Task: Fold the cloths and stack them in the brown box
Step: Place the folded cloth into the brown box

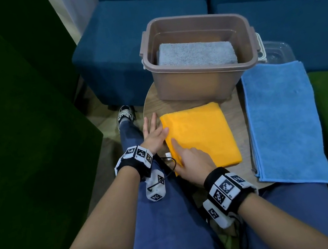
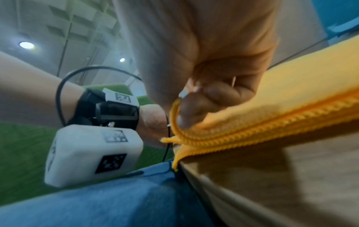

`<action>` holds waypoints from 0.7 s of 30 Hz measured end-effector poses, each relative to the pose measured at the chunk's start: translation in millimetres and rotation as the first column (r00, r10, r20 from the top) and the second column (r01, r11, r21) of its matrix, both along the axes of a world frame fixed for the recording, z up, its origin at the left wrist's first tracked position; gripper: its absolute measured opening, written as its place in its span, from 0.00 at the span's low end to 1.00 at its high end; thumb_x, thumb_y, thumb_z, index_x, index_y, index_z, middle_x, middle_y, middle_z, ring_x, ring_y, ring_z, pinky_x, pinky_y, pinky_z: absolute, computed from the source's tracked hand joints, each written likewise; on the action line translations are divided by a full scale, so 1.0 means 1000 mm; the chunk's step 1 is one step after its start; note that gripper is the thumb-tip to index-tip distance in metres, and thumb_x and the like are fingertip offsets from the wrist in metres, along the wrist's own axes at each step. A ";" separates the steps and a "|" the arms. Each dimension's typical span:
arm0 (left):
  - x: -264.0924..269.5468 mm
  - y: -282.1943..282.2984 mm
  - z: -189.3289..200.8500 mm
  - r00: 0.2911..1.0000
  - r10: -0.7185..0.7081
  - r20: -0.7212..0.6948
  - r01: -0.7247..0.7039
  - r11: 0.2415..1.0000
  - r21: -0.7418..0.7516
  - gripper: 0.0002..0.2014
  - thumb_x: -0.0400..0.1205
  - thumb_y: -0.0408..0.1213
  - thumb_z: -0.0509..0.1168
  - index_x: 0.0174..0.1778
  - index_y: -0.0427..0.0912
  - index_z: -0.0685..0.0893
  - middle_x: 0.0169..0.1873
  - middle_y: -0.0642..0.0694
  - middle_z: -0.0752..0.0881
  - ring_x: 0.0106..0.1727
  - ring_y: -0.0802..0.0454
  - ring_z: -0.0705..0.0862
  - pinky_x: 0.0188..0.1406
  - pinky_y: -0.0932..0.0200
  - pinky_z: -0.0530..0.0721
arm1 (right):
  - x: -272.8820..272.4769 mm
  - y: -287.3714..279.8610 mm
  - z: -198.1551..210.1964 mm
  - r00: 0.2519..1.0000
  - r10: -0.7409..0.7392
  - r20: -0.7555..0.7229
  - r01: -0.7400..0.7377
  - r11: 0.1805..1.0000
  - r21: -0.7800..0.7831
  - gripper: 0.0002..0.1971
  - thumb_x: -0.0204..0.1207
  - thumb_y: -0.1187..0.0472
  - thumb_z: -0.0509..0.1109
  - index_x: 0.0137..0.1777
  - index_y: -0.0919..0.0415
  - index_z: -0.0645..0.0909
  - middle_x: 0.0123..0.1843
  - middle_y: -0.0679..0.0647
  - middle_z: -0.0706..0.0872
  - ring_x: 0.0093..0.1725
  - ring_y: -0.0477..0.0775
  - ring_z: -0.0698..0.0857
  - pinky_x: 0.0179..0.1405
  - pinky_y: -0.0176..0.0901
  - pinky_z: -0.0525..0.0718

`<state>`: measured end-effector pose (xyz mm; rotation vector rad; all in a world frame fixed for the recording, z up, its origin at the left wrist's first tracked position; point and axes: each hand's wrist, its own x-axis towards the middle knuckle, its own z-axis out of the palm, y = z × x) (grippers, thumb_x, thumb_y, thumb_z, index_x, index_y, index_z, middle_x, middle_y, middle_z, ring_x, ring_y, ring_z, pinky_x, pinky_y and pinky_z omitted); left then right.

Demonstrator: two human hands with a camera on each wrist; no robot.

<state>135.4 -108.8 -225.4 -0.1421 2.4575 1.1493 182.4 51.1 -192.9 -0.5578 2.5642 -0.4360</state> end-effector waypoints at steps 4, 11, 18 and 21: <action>0.002 0.000 -0.002 0.997 0.000 -0.077 -0.003 0.999 -0.036 0.21 0.90 0.44 0.51 0.78 0.42 0.71 0.84 0.48 0.38 0.82 0.47 0.26 0.76 0.59 0.29 | -0.011 0.002 0.004 0.999 -0.042 -0.022 0.040 0.995 -0.095 0.31 0.84 0.38 0.55 0.82 0.54 0.64 0.50 0.58 0.88 0.53 0.62 0.84 0.35 0.50 0.74; 0.001 0.002 -0.004 0.995 -0.035 -0.091 0.025 0.994 -0.107 0.21 0.90 0.44 0.51 0.80 0.47 0.68 0.84 0.46 0.38 0.81 0.44 0.26 0.77 0.58 0.29 | -0.094 0.046 0.011 0.984 -0.096 -0.147 0.098 0.995 0.007 0.32 0.79 0.66 0.67 0.82 0.47 0.64 0.77 0.54 0.67 0.73 0.64 0.70 0.70 0.60 0.73; -0.001 0.004 -0.004 0.998 -0.034 -0.060 0.024 0.988 -0.150 0.25 0.90 0.47 0.51 0.84 0.47 0.60 0.85 0.46 0.38 0.81 0.43 0.26 0.76 0.57 0.28 | -0.117 0.064 0.010 0.963 -0.192 -0.188 0.202 0.979 0.036 0.08 0.83 0.57 0.65 0.59 0.54 0.77 0.67 0.53 0.78 0.69 0.61 0.73 0.70 0.58 0.66; -0.001 0.004 -0.005 0.998 -0.026 -0.053 0.018 0.988 -0.151 0.26 0.89 0.47 0.52 0.84 0.47 0.59 0.84 0.46 0.38 0.81 0.43 0.26 0.77 0.57 0.28 | -0.115 0.064 0.015 0.946 -0.235 -0.224 0.243 0.970 0.007 0.05 0.82 0.56 0.67 0.53 0.53 0.75 0.61 0.52 0.81 0.67 0.60 0.75 0.71 0.60 0.64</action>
